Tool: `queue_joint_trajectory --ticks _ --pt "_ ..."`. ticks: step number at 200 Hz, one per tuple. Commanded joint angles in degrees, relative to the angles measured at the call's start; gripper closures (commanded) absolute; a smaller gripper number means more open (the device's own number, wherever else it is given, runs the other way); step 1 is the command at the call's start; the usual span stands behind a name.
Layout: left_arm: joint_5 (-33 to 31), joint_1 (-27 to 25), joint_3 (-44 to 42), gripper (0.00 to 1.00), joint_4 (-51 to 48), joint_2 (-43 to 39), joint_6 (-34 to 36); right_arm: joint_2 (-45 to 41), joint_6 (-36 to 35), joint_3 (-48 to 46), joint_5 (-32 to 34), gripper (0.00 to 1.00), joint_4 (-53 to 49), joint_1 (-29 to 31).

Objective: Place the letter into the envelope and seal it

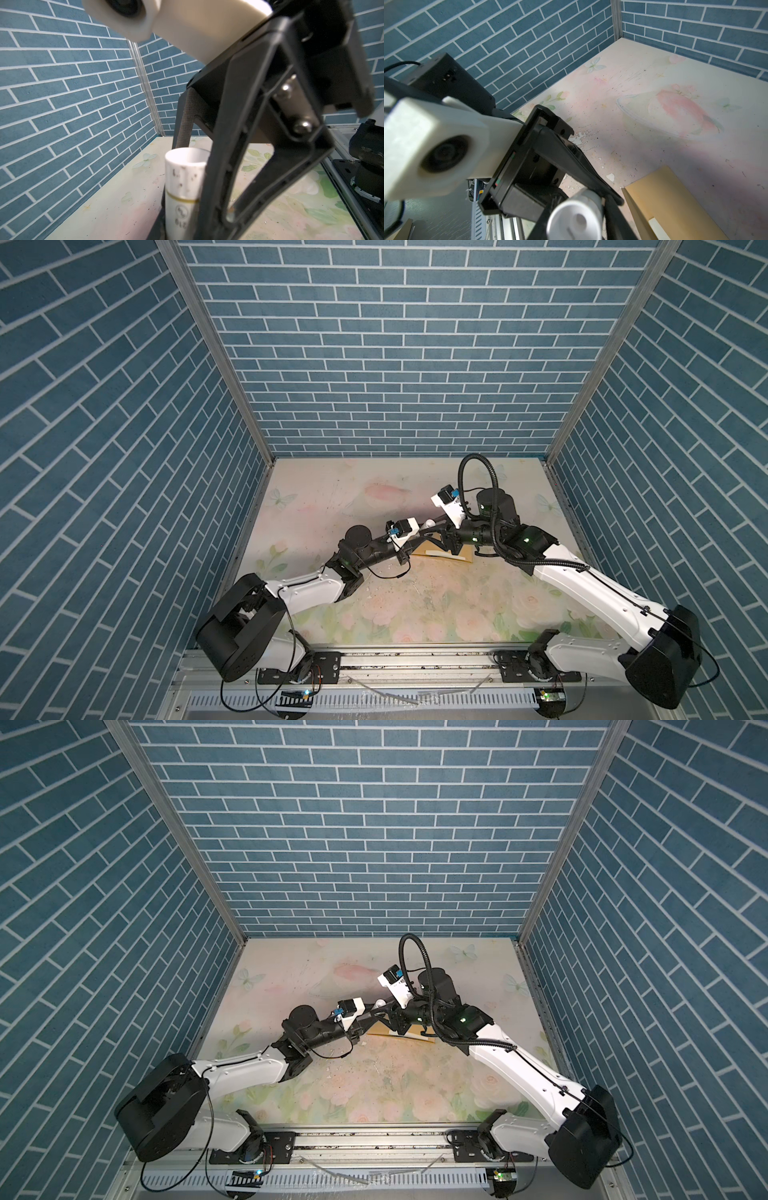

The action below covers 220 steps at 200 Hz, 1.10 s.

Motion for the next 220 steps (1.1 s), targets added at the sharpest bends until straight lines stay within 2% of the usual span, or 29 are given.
queue_joint_trajectory --ticks 1,69,94,112,141,169,197,220 --pt "0.74 0.09 0.69 1.0 2.41 0.03 -0.86 1.17 -1.23 2.57 1.03 0.68 0.95 1.25" --pt "-0.62 0.04 1.28 1.0 2.35 0.69 -1.74 2.25 0.14 3.26 2.71 0.98 2.31 2.23" --pt "-3.5 0.07 0.53 0.71 2.4 0.66 -0.79 1.02 0.72 3.35 9.49 1.0 1.48 2.23" --pt "-6.0 0.07 -0.02 0.53 0.25 -0.06 1.1 -0.74 0.51 3.03 17.91 1.0 -0.59 2.07" --pt "-5.93 0.0 0.93 0.37 -11.01 -1.12 7.54 -2.88 1.22 2.25 28.14 1.0 -5.22 0.07" --pt "-4.49 -0.42 1.97 0.34 -17.71 0.28 12.05 -3.2 2.83 1.42 33.03 1.0 -8.16 -2.65" --pt "-3.13 -1.5 4.13 0.35 -22.34 3.72 15.14 -2.5 3.73 0.76 33.61 1.0 -9.55 -5.13" --pt "-5.01 -3.22 7.43 0.35 -27.24 7.48 18.43 -3.39 5.3 -0.6 35.24 1.0 -9.41 -6.15"
